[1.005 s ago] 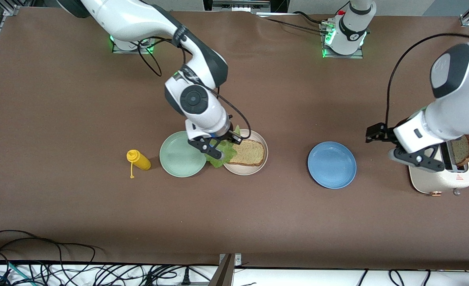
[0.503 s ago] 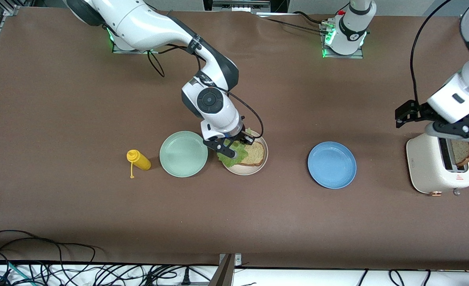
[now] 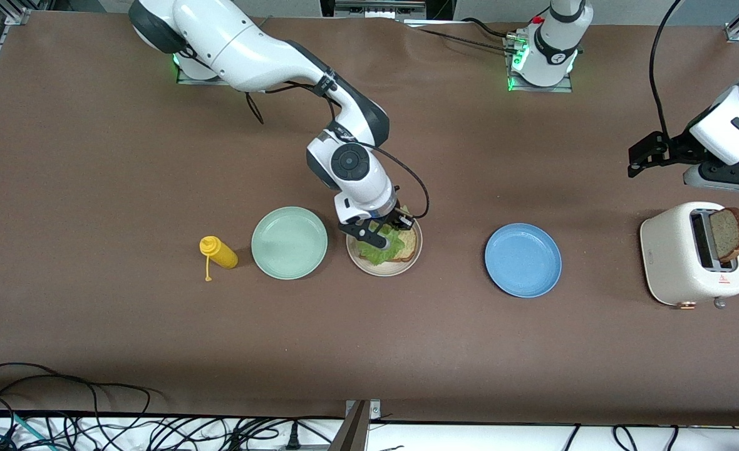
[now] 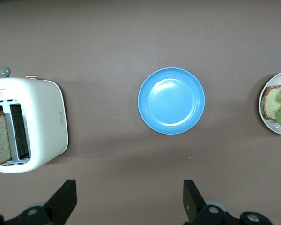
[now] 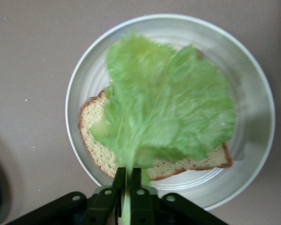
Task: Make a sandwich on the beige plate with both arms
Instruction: 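Open the right gripper to drop the lettuce onto the bread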
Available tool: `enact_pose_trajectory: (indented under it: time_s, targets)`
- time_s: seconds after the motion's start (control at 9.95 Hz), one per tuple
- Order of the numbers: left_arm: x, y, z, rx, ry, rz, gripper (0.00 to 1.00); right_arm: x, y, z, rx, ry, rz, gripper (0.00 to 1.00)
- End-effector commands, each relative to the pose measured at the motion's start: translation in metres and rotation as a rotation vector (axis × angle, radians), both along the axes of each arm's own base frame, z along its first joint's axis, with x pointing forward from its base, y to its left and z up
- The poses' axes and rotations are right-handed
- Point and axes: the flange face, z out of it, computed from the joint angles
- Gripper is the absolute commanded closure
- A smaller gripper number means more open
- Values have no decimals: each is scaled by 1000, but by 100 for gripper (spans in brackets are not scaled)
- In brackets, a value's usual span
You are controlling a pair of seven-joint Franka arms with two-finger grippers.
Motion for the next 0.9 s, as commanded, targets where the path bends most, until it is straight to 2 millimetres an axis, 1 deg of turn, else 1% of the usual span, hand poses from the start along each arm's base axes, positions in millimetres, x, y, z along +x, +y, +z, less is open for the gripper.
enact_pose_trajectory:
  time_s: [0.0, 0.1, 0.3, 0.4, 0.5, 0.6, 0.7, 0.8]
  targets:
    - [-9, 0, 4, 35, 8, -2, 0, 8, -2, 8, -24, 13, -34, 4]
    - [-11, 0, 5, 36, 17, 1, 0, 13, -11, 16, -53, 35, -40, 0]
    - [-11, 0, 4, 35, 25, -2, 0, 42, -54, 63, -87, 67, -72, 0]
    - [-12, 7, 4, 33, 30, 3, 0, 48, -73, 93, -109, 82, -45, 0]
    - [-13, 9, 2, 34, 44, 13, 0, 54, -94, 115, -132, 114, -12, 0]
    - [-13, 11, 2, 34, 47, 20, 0, 64, -121, 136, -129, 129, 0, 0]
    - [-13, 11, 2, 33, 47, 19, 0, 68, -139, 156, -129, 142, 1, 0]
    - [-12, 12, 2, 31, 47, 21, 0, 71, -160, 163, -151, 166, 17, 0]
